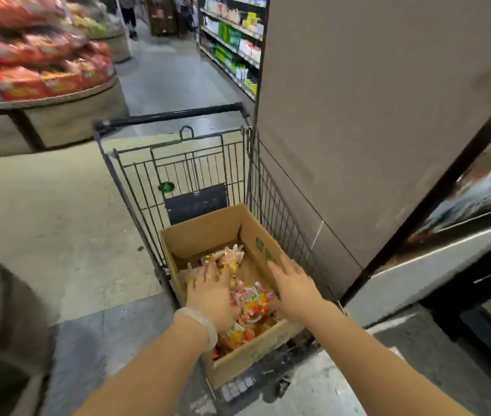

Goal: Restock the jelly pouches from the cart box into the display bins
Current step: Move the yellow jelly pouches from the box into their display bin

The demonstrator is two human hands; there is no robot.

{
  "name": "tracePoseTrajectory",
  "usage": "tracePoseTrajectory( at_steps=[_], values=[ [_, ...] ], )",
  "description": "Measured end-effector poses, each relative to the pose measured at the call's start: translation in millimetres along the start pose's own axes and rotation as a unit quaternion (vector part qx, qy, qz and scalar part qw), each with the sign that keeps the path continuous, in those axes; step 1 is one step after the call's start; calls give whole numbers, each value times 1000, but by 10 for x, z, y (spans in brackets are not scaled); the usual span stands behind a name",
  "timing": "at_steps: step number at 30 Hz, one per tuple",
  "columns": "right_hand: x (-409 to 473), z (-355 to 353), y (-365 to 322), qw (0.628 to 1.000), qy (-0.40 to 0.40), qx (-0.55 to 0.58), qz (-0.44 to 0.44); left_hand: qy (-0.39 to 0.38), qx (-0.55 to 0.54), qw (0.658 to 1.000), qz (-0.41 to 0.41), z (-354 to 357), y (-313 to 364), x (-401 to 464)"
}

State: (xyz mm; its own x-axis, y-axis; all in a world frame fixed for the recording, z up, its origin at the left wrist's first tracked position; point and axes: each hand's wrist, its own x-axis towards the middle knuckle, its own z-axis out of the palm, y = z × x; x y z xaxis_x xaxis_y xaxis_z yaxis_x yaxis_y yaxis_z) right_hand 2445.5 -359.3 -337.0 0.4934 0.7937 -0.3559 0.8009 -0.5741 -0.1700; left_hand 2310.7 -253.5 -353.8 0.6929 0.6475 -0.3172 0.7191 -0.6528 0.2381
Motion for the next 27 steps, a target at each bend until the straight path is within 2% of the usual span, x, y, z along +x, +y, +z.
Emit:
tracePoseTrajectory(
  at_steps=[3,10,14,21,27],
  values=[
    [447,70,49,998,-54,12,-8,-7,-27,999,-41,120,-114,410],
    [1542,80,205,996,-85,-17,-31,-45,-73,990,-116,327,-313,1192],
    [2027,201,135,990,-134,-16,-46,-69,-76,985,-140,468,-454,1486],
    [2786,689,151,978,-201,26,-56,-128,-77,970,-192,816,-686,2079],
    [3418,1338,227,972,-216,76,-44,-124,-104,964,-209,1230,-911,2796]
  ],
)
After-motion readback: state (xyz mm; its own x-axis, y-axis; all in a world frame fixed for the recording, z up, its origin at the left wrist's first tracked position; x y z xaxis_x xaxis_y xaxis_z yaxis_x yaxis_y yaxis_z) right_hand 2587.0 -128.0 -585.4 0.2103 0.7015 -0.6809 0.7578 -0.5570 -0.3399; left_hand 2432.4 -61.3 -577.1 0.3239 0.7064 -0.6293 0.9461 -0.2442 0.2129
